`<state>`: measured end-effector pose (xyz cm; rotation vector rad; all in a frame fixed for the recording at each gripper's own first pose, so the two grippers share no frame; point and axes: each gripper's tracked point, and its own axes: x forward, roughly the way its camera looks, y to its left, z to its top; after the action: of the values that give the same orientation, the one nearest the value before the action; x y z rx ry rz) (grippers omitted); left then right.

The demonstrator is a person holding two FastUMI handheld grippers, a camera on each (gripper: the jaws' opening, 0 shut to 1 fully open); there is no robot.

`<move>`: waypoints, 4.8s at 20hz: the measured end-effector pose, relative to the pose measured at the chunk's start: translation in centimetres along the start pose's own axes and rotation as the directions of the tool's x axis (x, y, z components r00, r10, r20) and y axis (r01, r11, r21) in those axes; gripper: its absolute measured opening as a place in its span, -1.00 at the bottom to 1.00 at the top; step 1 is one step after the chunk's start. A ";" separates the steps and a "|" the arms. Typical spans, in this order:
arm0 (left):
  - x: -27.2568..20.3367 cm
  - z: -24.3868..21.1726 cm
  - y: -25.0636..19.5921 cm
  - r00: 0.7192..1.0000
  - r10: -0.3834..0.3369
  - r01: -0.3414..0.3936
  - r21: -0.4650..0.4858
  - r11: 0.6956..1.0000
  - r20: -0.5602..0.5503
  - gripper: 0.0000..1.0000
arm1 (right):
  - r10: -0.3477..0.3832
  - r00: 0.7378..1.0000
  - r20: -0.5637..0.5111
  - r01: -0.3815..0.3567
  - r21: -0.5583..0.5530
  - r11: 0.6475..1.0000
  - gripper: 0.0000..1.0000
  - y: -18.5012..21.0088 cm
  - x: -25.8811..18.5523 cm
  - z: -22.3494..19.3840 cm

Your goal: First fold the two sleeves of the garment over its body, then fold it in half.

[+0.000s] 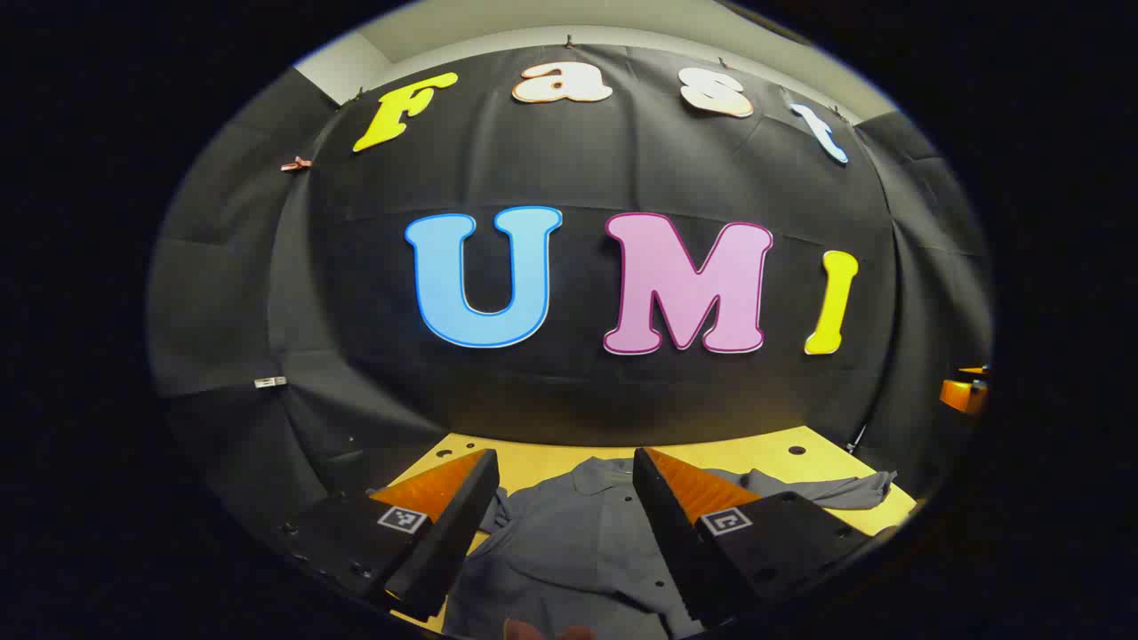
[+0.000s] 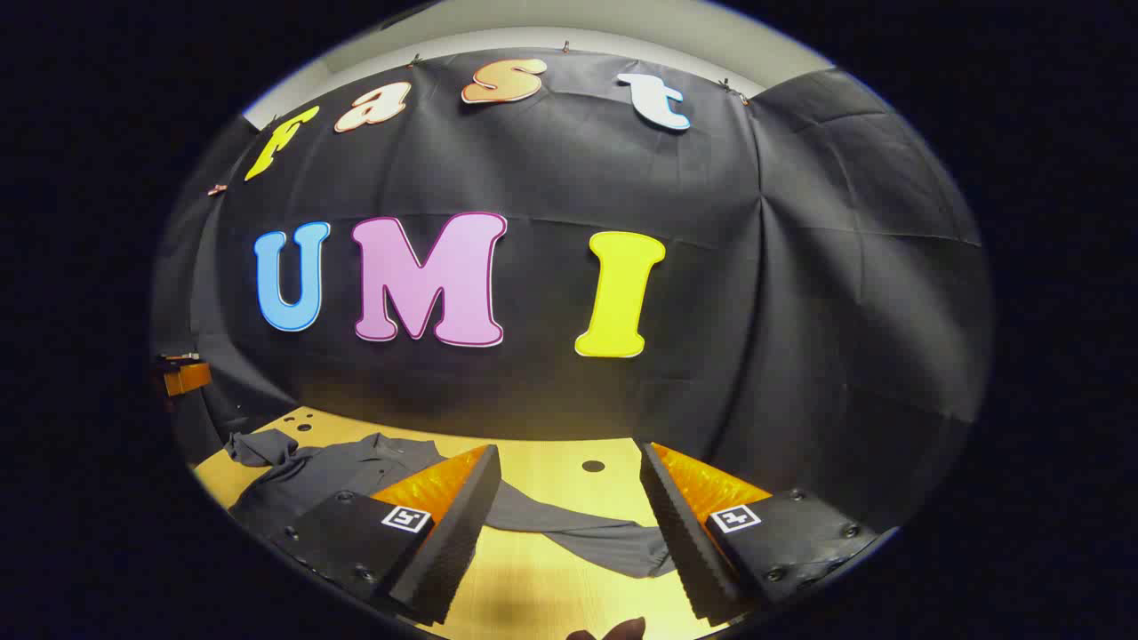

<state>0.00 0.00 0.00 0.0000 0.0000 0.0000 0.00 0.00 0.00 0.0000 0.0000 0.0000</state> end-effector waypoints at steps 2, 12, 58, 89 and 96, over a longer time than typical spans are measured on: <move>0.3 -0.5 -0.3 1.000 -0.017 0.017 -0.006 1.000 -0.016 0.91 | -0.012 1.000 -0.011 0.012 0.002 1.000 0.94 -0.1 0.2 -0.4; 1.2 -1.5 -1.0 0.999 -0.035 0.035 0.015 0.999 -0.042 0.91 | -0.043 0.997 -0.063 0.043 -0.007 0.999 0.94 -0.9 1.1 -2.6; 1.0 -6.5 2.7 0.984 0.012 -0.010 0.013 1.000 -0.179 0.87 | -0.126 0.839 -0.529 0.160 0.017 0.987 -0.90 -11.2 8.1 -26.9; 10.1 -18.9 31.8 0.964 0.015 -0.021 -0.018 1.000 -0.267 0.92 | 0.308 0.913 -0.266 -0.309 0.037 0.950 -0.89 43.1 10.4 -10.2; 15.0 -23.2 34.5 0.937 0.022 -0.021 0.008 1.000 -0.348 0.92 | 0.352 0.832 -0.429 -0.364 0.056 0.930 -0.89 49.2 11.1 -18.2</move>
<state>14.98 34.54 -23.21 0.0040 0.3555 0.0221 11.13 49.24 -18.24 -0.0282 0.4494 0.3796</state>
